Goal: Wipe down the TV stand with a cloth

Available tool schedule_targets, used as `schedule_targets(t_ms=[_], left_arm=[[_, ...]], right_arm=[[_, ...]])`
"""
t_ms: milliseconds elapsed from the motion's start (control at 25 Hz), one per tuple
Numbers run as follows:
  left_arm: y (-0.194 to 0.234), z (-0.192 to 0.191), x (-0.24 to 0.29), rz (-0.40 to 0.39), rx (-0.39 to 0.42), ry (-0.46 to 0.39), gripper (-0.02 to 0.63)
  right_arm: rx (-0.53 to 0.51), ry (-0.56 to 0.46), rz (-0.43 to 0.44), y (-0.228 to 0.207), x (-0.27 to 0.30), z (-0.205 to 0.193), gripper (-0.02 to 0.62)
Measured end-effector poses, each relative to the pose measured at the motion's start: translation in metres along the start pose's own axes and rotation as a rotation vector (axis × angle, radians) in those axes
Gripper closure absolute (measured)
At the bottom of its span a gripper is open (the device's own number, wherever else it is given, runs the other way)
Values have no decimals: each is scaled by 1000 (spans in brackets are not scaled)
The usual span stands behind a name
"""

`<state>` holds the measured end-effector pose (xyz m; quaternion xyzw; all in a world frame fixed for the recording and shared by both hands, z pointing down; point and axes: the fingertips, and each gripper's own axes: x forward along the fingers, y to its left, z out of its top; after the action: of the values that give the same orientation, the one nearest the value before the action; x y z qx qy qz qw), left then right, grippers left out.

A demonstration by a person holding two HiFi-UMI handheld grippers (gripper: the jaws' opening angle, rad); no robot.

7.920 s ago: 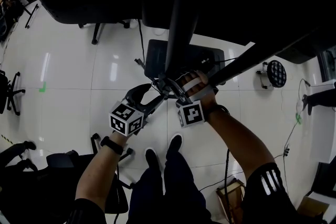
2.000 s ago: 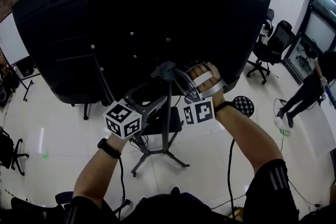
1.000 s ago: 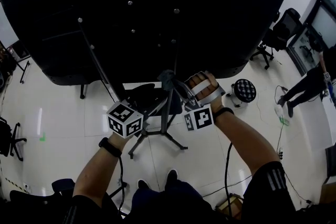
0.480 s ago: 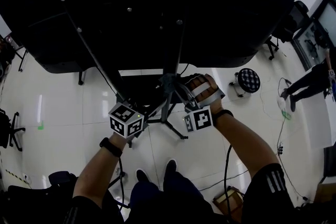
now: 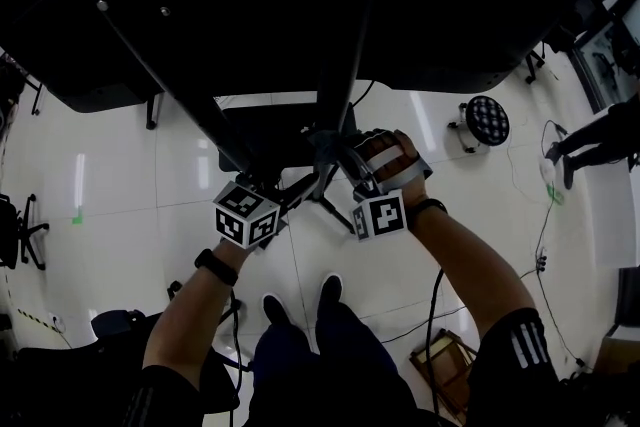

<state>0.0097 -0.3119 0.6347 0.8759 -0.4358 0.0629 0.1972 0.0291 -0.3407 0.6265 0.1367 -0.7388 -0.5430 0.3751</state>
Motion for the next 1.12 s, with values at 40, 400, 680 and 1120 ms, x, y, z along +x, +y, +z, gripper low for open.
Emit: schedule_targets(t_ms=[40, 400, 680, 1120], left_arm=[[2, -7, 2, 1, -7, 5, 321], [15, -80, 17, 10, -51, 66, 318], [33, -131, 44, 19, -88, 99, 315], [70, -214, 66, 33, -122, 171, 305]], right_arm=[[6, 0, 8, 7, 3, 0, 571], [39, 22, 94, 87, 33, -3, 571], [89, 55, 175, 157, 65, -15, 571], [69, 82, 293, 242, 104, -33, 572]])
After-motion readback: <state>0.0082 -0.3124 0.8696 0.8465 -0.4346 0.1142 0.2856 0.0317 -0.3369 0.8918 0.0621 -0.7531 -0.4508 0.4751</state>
